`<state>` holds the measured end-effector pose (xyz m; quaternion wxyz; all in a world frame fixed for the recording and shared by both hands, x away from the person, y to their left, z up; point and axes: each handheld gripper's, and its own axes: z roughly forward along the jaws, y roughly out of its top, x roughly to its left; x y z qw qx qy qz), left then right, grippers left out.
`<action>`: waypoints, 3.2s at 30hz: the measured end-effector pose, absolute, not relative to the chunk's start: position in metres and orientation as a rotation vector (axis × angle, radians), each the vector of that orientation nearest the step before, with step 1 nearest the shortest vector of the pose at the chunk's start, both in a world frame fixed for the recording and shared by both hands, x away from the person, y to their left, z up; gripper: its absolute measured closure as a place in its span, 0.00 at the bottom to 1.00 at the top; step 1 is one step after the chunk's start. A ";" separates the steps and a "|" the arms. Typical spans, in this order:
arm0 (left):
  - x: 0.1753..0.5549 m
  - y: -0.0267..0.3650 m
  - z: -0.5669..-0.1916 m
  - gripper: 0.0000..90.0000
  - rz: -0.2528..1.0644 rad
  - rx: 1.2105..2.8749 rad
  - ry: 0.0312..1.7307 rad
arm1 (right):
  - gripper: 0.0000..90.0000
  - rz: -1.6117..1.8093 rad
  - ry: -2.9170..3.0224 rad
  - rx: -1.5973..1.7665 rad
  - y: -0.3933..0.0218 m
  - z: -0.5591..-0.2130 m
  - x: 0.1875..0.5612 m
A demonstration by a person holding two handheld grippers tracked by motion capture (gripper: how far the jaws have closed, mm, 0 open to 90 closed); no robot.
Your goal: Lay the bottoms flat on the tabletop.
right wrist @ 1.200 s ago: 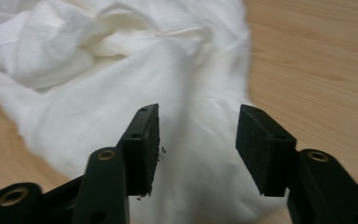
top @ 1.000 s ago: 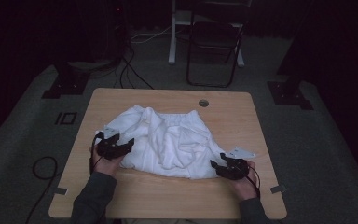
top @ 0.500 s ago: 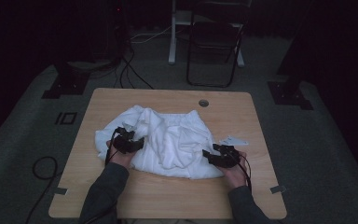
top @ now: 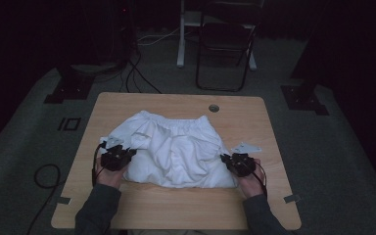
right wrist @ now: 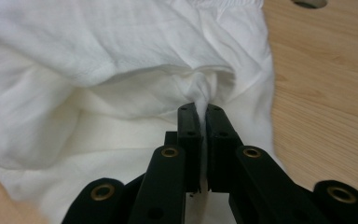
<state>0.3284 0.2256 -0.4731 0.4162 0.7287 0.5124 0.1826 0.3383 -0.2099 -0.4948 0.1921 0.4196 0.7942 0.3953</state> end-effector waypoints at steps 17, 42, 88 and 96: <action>0.246 0.235 -0.516 0.94 0.220 1.892 1.358 | 0.95 1.044 2.368 1.130 -0.229 -0.506 0.273; 0.287 0.215 -0.540 0.95 0.277 1.950 1.357 | 0.96 0.975 2.317 1.279 -0.239 -0.540 0.308; 0.354 0.211 -0.523 0.72 0.347 1.876 1.377 | 0.91 0.867 2.138 1.460 -0.267 -0.525 0.370; 0.341 0.222 -0.495 0.61 0.400 1.808 1.346 | 0.69 0.973 2.135 1.340 -0.246 -0.502 0.365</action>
